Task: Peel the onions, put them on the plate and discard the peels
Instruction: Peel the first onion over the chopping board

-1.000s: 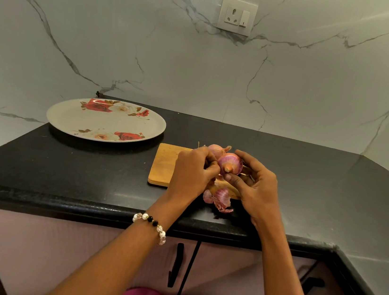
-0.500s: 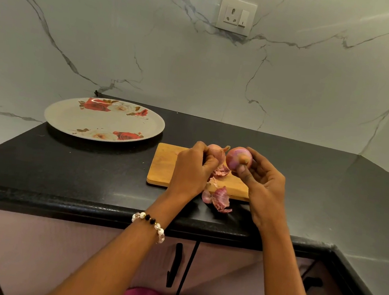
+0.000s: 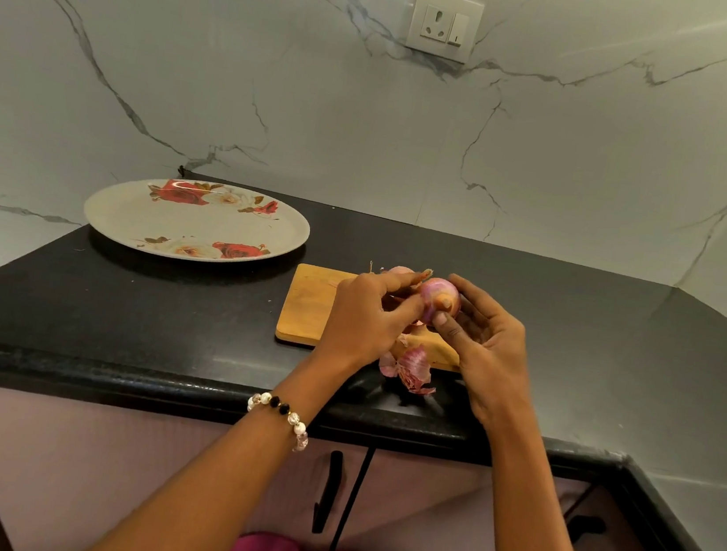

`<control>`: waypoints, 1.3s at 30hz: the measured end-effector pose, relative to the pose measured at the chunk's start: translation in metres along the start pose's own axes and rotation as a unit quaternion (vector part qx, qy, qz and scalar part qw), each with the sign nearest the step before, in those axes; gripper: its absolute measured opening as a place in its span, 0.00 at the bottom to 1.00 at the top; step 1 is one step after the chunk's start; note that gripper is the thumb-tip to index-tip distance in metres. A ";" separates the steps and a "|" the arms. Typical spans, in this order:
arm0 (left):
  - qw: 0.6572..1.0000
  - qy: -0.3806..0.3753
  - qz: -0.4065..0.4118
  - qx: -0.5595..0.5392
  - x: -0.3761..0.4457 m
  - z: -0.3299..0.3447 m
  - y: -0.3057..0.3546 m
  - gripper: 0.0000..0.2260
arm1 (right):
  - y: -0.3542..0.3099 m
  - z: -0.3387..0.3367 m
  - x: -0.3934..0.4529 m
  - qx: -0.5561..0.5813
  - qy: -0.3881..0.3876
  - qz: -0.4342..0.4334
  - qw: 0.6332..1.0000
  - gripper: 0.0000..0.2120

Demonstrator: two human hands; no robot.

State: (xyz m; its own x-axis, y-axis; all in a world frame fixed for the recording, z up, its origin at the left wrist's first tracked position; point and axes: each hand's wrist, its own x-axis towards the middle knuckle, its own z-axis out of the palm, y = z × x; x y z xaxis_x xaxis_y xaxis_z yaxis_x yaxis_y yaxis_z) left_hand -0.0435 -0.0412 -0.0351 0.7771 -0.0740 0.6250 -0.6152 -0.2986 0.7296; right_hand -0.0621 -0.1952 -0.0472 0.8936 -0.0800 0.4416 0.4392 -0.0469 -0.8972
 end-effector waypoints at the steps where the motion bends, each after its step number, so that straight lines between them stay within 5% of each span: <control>1: 1.000 -0.003 -0.006 -0.005 0.000 0.000 0.000 0.15 | 0.001 0.000 0.000 -0.009 -0.004 -0.004 1.000 0.25; 20: 0.994 -0.018 -0.064 -0.089 0.000 -0.004 0.000 0.16 | -0.001 0.001 -0.001 -0.015 -0.008 -0.005 1.000 0.25; 39: 0.999 -0.027 -0.041 -0.019 0.000 -0.001 -0.002 0.18 | 0.003 0.000 0.001 -0.034 -0.012 0.002 0.999 0.24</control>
State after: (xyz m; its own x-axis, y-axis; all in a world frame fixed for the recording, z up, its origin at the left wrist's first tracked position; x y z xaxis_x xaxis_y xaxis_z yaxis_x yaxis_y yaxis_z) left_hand -0.0422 -0.0395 -0.0362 0.8308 -0.1015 0.5473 -0.5526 -0.2688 0.7889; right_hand -0.0599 -0.1955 -0.0495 0.8980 -0.0560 0.4363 0.4284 -0.1142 -0.8964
